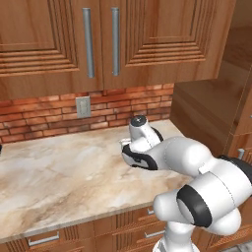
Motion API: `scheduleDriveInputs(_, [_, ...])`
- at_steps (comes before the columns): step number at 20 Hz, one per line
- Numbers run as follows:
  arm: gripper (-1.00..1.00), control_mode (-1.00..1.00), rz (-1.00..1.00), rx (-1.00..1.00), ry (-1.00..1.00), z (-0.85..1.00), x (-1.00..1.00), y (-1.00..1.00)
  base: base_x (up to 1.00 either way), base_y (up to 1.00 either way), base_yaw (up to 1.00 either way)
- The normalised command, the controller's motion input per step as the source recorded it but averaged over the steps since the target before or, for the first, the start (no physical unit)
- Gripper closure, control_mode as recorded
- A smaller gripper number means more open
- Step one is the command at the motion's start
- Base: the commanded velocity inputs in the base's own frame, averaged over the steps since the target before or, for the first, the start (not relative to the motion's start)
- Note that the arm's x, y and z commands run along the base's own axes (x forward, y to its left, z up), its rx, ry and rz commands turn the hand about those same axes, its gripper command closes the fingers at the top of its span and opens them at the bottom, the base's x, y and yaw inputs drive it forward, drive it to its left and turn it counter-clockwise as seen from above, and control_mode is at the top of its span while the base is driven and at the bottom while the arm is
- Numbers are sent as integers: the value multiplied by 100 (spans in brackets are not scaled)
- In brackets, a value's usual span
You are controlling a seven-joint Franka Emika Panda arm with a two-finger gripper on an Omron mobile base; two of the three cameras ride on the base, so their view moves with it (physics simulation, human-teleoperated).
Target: Place the mayonnaise and mayonnaise from the counter to the top shelf of the fridge. If the existing items in the fridge are on the top shelf, move them to other shelves.
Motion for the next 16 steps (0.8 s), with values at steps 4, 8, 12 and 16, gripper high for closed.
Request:
scheduleDriveInputs(4, [-100, -100, 1, 0, -4, 0, 0, 0, 0, 0, 0])
scheduleDriveInputs(8, [-100, -100, 1, -1, -14, 0, 0, 0, 0, 0, 0])
scheduleDriveInputs(12, [-100, -100, 1, -4, -16, 0, 0, 0, 0, 0, 0])
scheduleDriveInputs(16, [-100, -100, 0, -3, -8, 0, 0, 0, 0, 0, 0])
